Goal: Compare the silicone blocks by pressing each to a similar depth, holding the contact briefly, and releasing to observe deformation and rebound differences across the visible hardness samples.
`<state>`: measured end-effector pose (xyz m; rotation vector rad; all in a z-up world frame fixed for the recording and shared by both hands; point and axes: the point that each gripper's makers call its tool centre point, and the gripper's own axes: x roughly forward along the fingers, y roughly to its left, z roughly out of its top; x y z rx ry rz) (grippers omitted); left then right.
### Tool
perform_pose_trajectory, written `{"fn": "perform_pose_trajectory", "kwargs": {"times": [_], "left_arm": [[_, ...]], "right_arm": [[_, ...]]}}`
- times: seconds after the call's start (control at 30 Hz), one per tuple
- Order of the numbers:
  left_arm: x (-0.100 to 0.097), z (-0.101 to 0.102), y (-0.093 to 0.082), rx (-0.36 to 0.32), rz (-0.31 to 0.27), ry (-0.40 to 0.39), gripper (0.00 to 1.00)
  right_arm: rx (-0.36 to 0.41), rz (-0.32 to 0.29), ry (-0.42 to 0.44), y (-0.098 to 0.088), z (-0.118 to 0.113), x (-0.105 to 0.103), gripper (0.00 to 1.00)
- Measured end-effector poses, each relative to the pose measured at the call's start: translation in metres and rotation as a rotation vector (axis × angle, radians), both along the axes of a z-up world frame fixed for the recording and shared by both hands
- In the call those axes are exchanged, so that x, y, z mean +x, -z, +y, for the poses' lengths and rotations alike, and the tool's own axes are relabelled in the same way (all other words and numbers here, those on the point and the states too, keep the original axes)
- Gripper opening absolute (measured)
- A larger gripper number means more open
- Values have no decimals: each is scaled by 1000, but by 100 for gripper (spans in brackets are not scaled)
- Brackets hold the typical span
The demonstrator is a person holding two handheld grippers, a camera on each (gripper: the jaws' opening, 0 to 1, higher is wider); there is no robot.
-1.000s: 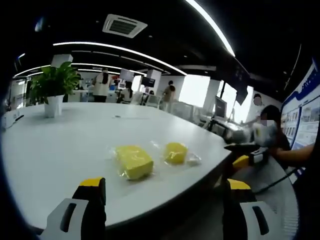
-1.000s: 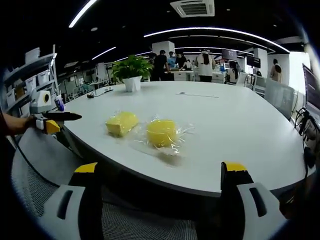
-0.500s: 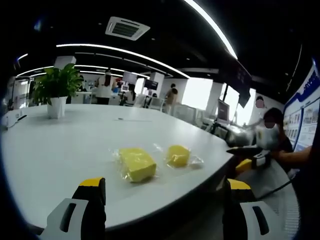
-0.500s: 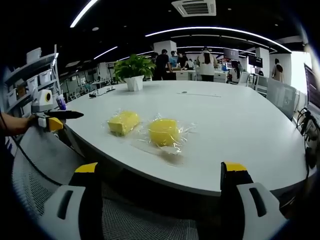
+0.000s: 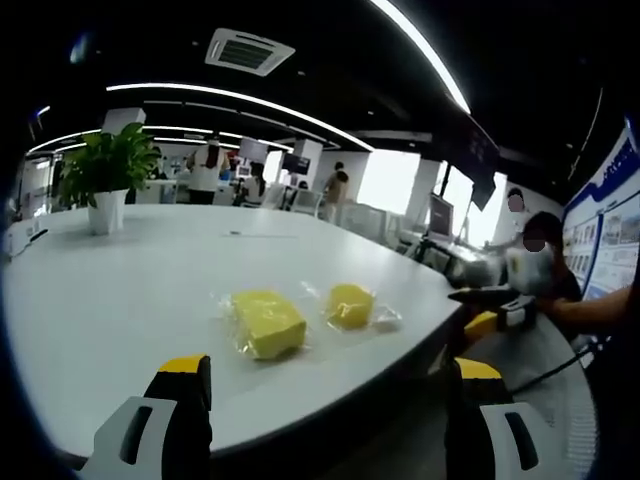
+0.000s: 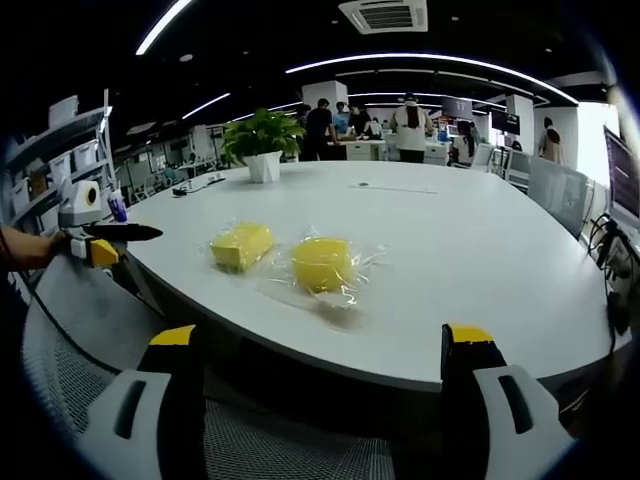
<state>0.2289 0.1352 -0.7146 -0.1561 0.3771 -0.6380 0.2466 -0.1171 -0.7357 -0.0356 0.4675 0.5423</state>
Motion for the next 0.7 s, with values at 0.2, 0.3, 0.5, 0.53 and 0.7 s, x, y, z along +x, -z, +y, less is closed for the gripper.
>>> {"fn": "perform_pose_trajectory", "kwargs": {"times": [0.2, 0.3, 0.5, 0.53, 0.7], "left_arm": [[0, 1, 2, 6, 9, 2, 100], [2, 2, 1, 3, 1, -7, 100], [2, 2, -3, -9, -15, -18, 100], [2, 2, -4, -9, -18, -20, 100], [2, 4, -2, -12, -12, -26, 100]], "right_arm": [[0, 2, -4, 1, 0, 0, 92], [-5, 15, -12, 2, 1, -1, 93], [-12, 32, -21, 5, 2, -3, 93], [-14, 37, -22, 6, 2, -4, 93], [-26, 54, -27, 10, 2, -5, 93]]}}
